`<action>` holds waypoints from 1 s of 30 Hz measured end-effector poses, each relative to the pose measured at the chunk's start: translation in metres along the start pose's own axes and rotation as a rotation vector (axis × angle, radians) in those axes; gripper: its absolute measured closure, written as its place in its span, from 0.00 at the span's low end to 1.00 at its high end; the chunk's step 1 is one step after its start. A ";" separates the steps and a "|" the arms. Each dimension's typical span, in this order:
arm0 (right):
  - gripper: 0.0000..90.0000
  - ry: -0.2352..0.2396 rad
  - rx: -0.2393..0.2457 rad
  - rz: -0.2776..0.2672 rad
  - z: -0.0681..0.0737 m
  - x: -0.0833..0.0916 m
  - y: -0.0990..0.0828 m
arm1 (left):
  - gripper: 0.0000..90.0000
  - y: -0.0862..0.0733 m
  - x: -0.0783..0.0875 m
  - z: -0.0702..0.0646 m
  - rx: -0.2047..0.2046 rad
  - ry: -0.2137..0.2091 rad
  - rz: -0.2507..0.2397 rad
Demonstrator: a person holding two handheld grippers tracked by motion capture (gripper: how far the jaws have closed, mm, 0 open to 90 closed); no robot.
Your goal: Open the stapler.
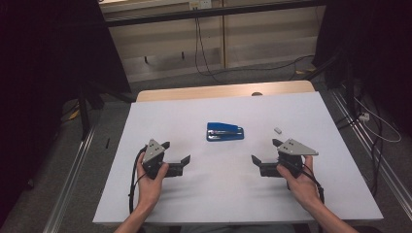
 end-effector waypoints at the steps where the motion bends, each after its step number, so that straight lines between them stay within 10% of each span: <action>1: 0.05 0.003 0.014 -0.002 0.003 -0.002 0.002 | 0.06 0.001 -0.005 0.000 0.006 -0.011 -0.002; 30: 0.08 0.000 0.089 -0.027 0.011 -0.064 0.036 | 0.05 0.053 -0.062 0.002 -0.076 -0.045 -0.019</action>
Point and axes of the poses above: each handheld gripper's, and its own axes: x roughly backward along the jaws, y roughly out of its top, z roughly to its left, the point moved 7 cm from there along -x, roughly forward along the jaws, and after that the axes turned 8 degrees about -x, right-handed, at the moved point
